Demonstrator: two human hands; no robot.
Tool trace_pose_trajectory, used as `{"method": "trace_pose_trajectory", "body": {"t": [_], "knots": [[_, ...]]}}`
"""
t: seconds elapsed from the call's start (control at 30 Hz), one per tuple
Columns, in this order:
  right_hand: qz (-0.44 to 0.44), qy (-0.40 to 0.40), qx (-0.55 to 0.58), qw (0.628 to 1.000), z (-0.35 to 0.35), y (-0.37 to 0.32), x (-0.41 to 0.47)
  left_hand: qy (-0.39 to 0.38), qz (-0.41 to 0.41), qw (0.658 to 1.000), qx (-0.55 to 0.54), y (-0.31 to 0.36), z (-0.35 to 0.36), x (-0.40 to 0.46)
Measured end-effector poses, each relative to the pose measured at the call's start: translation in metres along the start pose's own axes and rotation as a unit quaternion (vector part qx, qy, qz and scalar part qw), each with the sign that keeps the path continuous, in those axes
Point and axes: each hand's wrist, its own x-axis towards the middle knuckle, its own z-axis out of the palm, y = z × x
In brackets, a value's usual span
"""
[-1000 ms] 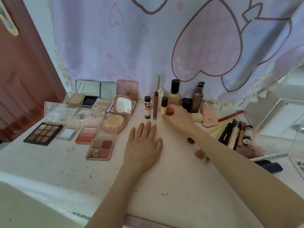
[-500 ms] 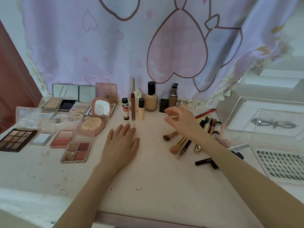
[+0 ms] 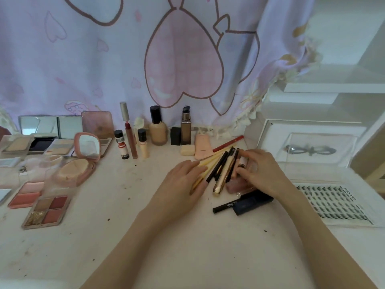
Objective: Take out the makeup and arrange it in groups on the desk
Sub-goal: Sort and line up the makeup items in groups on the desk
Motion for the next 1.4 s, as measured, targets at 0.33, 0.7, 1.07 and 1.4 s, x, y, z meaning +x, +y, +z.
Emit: {"method": "trace_pose_trajectory", "body": {"t": [0.33, 0.7, 1.07, 1.4], "knots": [[0.000, -0.028, -0.038, 0.999, 0.006, 0.005, 0.007, -0.103, -0.004, 0.993, 0.056, 0.002, 0.019, 0.027], [0.059, 0.023, 0.413, 0.908, -0.016, -0.025, -0.010, 0.038, 0.017, 0.997, -0.068, -0.001, 0.016, 0.021], [0.114, -0.214, 0.729, 0.640, -0.002, -0.047, -0.025, 0.243, 0.099, 0.957, -0.123, 0.007, 0.007, 0.016], [0.084, -0.069, 0.565, 0.818, -0.003, -0.046, -0.033, 0.198, 0.066, 0.966, -0.152, 0.006, 0.008, 0.013]]}}
